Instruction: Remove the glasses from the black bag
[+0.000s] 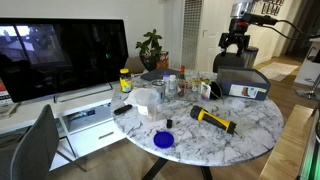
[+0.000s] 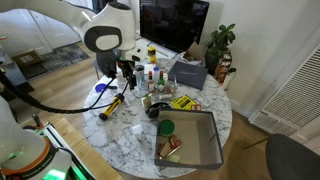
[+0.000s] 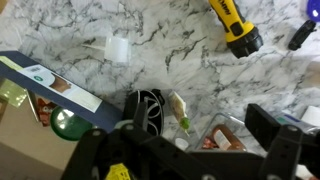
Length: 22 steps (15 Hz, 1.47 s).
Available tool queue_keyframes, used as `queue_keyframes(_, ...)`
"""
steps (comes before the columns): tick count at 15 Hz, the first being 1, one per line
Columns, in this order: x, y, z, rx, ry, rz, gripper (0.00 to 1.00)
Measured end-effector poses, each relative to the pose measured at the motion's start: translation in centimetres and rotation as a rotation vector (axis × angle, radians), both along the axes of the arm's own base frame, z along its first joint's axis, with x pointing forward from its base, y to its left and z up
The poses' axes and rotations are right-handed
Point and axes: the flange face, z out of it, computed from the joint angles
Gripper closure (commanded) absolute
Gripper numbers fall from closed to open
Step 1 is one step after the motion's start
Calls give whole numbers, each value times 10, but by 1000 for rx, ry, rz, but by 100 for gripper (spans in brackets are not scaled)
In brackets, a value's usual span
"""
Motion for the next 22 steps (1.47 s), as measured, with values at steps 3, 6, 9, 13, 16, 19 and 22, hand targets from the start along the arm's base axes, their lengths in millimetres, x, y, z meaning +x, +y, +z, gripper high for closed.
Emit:
queue_keyframes(3,9,-2,-33,-28,50,-98,0)
queue_keyframes(6,11,-2,-30,-28,41,-95,0)
queue_keyframes(9,12,-2,-27,-29,34,-95,0)
queue_keyframes(13,24,-8,-31,-27,25,-125,0)
queue_keyframes(16,41,-18,-48,-35,6,-156,26)
queue_keyframes(19,58,-27,-70,-33,0,-188,45)
queue_keyframes(22,71,-37,-93,-28,-10,-224,70)
